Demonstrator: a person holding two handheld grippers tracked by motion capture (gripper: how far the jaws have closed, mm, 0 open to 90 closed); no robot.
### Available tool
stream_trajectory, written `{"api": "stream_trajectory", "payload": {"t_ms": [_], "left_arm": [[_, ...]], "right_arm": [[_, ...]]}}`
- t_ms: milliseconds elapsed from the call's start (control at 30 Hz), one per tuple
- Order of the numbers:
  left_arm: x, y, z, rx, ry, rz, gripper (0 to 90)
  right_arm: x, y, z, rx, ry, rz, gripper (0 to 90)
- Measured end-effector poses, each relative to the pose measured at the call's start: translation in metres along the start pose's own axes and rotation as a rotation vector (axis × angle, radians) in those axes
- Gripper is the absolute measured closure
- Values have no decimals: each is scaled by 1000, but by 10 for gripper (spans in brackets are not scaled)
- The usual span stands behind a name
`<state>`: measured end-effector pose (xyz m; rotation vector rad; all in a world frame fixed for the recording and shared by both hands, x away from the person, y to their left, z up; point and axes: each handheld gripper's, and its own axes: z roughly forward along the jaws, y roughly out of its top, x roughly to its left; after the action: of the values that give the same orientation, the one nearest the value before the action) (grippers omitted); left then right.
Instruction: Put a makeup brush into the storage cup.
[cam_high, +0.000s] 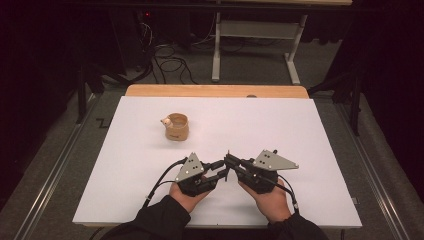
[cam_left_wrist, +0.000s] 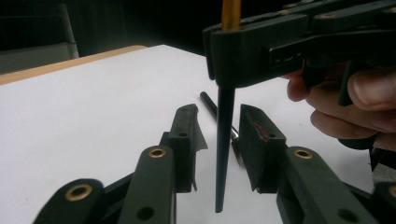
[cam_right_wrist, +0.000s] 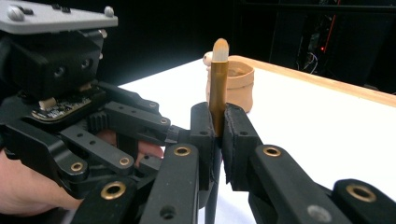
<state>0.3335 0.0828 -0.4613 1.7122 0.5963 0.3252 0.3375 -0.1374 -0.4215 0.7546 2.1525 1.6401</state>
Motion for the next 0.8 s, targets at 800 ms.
{"api": "stream_trajectory", "payload": {"t_ms": [800], "left_arm": [[0,-1,0,8,-7,8,824]], "right_arm": [[1,-3,3,18,9,3,852]]}}
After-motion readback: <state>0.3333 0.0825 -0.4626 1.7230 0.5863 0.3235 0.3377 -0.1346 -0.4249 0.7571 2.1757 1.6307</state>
